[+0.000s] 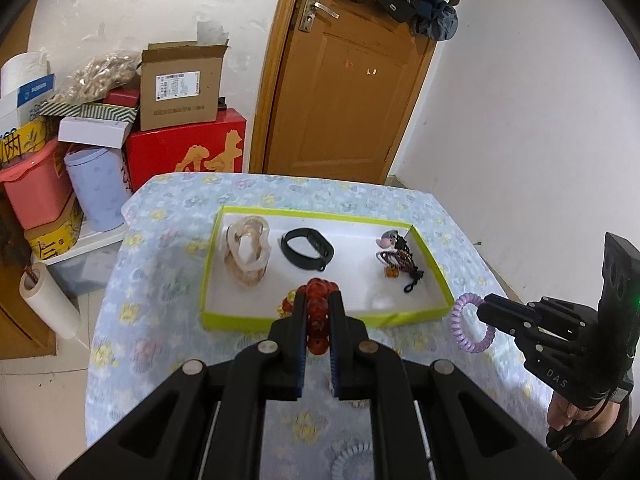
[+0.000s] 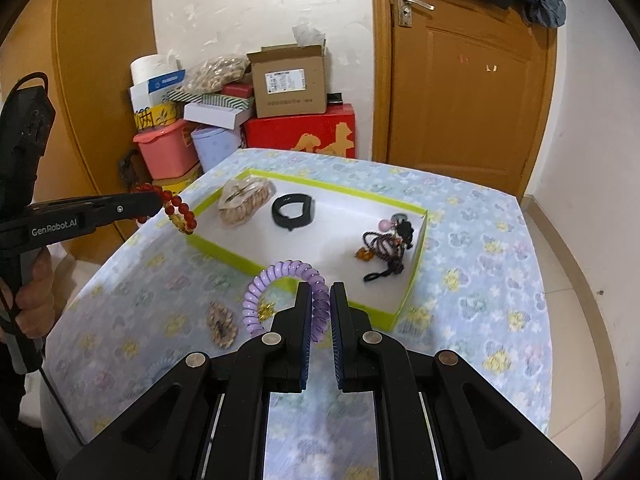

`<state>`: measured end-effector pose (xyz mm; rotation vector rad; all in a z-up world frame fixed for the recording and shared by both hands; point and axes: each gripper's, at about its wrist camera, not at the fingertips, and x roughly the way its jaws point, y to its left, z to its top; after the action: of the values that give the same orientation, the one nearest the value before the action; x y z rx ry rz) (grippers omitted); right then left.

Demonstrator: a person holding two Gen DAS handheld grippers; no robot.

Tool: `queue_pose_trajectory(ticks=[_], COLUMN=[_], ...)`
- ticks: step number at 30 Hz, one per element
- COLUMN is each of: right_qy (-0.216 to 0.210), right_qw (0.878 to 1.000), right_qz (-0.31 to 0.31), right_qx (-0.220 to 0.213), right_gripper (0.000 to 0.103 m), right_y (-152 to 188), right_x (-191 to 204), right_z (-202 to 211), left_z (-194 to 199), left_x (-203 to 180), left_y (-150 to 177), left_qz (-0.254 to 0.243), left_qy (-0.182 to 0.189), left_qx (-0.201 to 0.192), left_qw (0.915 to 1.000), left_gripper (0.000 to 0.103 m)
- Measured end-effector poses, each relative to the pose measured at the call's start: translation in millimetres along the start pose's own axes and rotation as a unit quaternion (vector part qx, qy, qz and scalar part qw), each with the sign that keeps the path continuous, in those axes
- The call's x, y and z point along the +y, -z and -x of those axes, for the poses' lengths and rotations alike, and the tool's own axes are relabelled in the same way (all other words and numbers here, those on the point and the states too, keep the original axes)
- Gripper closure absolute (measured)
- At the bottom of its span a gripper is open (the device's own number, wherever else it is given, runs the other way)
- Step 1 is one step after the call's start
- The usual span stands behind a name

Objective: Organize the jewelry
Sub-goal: 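Carry the red bracelet and purple coil tie into the green tray and open both tools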

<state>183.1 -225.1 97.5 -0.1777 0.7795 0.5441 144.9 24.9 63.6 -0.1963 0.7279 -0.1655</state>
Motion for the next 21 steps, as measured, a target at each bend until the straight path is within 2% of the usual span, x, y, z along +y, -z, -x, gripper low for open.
queue_pose_trajectory(ticks=[8,21], right_qy=[0.012,0.017], right_qw=[1.000,0.998], right_qz=[-0.012,-0.036], right_qx=[0.001,0.043], right_gripper=[0.094,0.094], right_y=[-17,-21], right_x=[-16,-42], right_z=[-21,-78], left_z=[-37,-88], left_x=[-1,29], left_y=[-17,-5], left_qz=[-0.002,0.019], left_qy=[0.007,-0.018], left_qx=[0.014,0.055], left_qw=[0.9999,0.9981], left_gripper=[0.093,0.093])
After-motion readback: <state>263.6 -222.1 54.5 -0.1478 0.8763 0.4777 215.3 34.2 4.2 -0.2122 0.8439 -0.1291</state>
